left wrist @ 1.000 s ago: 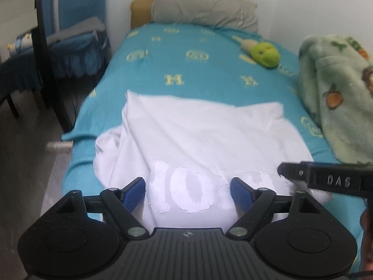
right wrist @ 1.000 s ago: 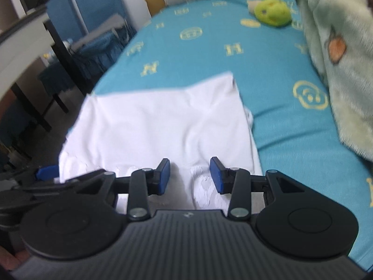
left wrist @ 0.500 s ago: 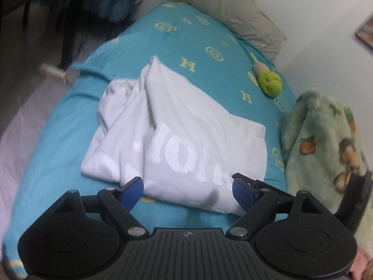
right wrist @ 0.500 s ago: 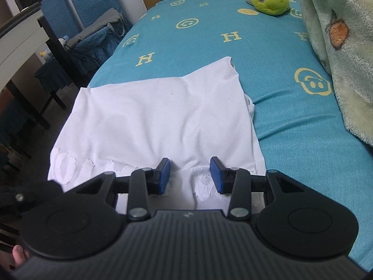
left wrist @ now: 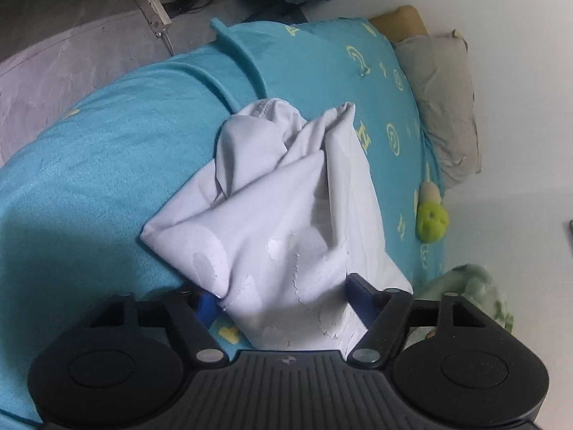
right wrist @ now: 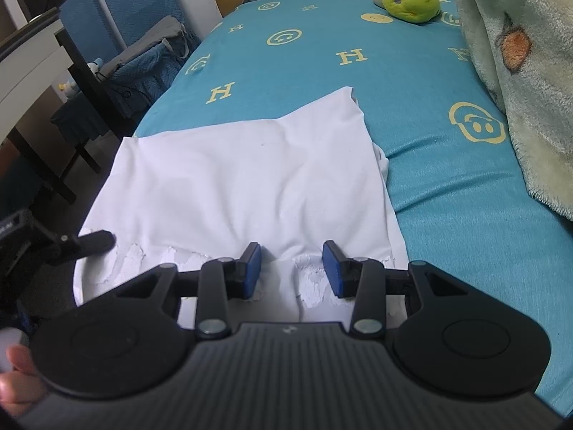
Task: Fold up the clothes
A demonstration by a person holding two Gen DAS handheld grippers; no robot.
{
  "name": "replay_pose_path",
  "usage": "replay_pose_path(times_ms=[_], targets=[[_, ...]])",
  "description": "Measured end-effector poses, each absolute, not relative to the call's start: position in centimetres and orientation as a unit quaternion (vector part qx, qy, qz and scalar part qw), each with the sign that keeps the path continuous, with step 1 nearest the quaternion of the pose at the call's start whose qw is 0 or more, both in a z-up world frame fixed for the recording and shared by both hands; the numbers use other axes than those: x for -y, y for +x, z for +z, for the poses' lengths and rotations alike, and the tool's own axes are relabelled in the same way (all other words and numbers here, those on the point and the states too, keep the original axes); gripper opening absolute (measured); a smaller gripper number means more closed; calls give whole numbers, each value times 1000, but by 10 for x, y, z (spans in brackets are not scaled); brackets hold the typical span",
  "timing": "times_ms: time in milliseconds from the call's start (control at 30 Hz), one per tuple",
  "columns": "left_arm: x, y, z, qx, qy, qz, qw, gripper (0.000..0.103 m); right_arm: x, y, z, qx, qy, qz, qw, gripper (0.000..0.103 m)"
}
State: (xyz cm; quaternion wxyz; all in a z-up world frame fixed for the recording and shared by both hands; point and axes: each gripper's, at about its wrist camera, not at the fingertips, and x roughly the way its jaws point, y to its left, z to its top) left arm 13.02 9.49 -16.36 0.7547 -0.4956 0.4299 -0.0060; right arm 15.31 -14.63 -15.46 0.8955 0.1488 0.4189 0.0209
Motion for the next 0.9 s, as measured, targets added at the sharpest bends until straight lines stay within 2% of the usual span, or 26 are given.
replay_pose_path(times_ms=[167,267,333,367,400,467,667,800,833,900], targets=[[-91,124,-153,-408,-480,-11,777,37,159,147,-143,-399,197,8,896,41],[-89,120,-141,-386,-484,-28,785,28,176,131,-119,-349,265,22,899,43],[-86,120,-135,-378,-483,-36,789,27,186,119,-108,-328,329,52,884,43],[-85,120,-132,-376,-483,-39,790,27,189,115,-106,-321,365,69,871,51],[-84,120,-131,-374,-484,-41,790,27,189,112,-109,-325,405,87,850,74],[-84,120,-130,-372,-488,-42,789,27,182,110,-123,-340,470,112,806,99],[-91,116,-132,-366,-501,-39,783,26,149,115,-183,-406,610,144,665,99],[-94,119,-133,-357,-513,-35,780,25,159,119,-214,-397,651,70,643,99],[-95,120,-134,-355,-516,-34,779,25,164,119,-216,-385,654,52,649,96],[-96,122,-134,-352,-521,-32,777,24,172,120,-214,-367,651,27,664,71]])
